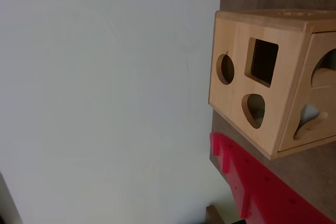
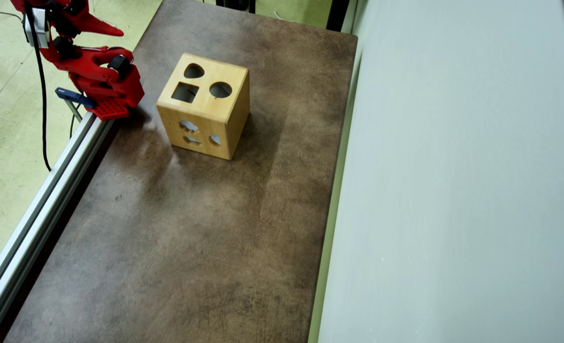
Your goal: Pick and place the red cube on the square hole
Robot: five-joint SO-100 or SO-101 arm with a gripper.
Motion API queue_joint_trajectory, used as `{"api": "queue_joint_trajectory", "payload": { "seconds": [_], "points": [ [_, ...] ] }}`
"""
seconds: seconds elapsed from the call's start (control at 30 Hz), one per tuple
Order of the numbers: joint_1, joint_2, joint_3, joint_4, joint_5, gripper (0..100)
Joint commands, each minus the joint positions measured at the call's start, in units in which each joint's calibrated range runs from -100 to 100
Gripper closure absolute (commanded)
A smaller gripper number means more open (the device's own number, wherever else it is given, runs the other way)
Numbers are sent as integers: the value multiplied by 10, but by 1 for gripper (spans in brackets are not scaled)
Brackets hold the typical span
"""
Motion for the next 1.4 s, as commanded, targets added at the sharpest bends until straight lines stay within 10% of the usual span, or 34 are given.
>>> {"api": "queue_joint_trajectory", "payload": {
  "seconds": [0.0, 0.4, 1.37],
  "points": [
    [-3, 1, 0, -2, 3, 25],
    [-3, 1, -1, 0, 4, 99],
    [-2, 1, 2, -2, 3, 98]
  ]
}}
